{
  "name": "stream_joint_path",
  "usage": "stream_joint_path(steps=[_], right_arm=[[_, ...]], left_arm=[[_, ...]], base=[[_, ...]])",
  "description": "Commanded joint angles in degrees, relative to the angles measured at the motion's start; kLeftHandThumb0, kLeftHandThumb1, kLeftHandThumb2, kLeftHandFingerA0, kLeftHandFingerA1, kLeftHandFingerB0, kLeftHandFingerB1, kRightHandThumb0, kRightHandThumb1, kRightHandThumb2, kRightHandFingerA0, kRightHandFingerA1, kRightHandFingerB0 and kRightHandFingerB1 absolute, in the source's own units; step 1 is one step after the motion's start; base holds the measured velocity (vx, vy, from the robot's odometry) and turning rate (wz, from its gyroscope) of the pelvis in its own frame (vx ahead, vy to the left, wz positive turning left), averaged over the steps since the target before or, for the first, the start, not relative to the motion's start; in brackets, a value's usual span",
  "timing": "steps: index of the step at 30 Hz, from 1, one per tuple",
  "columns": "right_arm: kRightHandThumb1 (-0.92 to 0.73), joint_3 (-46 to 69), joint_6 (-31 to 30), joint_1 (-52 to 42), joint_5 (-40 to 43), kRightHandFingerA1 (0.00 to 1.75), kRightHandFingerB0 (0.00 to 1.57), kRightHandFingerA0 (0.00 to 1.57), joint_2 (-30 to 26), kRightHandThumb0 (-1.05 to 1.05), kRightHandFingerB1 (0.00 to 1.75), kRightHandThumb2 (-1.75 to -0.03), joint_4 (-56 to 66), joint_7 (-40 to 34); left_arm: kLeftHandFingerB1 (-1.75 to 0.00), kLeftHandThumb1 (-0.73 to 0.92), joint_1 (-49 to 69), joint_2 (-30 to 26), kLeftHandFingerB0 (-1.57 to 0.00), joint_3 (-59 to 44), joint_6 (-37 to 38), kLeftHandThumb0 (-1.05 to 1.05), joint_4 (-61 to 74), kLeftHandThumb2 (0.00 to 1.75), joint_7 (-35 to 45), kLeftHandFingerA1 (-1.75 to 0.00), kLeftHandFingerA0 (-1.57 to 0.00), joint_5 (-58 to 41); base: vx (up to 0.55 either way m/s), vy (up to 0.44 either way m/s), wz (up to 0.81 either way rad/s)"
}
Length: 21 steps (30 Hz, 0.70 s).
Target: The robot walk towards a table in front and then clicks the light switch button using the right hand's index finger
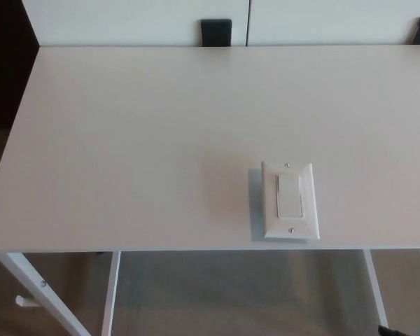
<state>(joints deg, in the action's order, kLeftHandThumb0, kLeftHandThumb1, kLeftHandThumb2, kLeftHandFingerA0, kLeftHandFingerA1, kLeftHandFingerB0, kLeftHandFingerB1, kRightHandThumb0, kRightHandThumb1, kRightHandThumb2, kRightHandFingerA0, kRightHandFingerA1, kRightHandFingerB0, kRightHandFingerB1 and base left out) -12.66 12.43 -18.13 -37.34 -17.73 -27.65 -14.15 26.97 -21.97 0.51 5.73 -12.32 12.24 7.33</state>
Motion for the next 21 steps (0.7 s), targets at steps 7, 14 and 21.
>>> stream_joint_path(steps=[7,14,21], right_arm=[[-0.49,1.18,0.46,-0.19,8.56,0.48,0.07,0.02,-0.69,-0.79,0.33,-0.88,1.15,7.75],[-0.5,1.51,0.49,0.23,9.96,0.42,0.07,0.01,-1.4,-0.82,0.31,-0.89,1.56,9.01],[-0.5,2.21,1.67,-0.49,11.1,0.42,0.08,0.01,-1.75,-0.81,0.31,-0.87,1.41,8.88]], left_arm=[[-0.38,0.59,-0.85,-0.27,-0.44,0.25,0.47,-0.22,-0.46,0.58,-0.84,-0.43,-0.57,1.2],[-0.35,0.6,-2.13,1.27,-0.36,-0.52,-0.09,-0.23,-1.09,0.57,-0.43,-0.42,-0.48,-0.56],[-0.34,0.61,-4.47,2.36,-0.34,-1.29,-0.73,-0.23,-2.28,0.57,-0.09,-0.42,-0.45,-0.75]], base=[[0.0,0.0,0.0],[0.0,0.0,0.0],[0.0,0.0,0.0]])
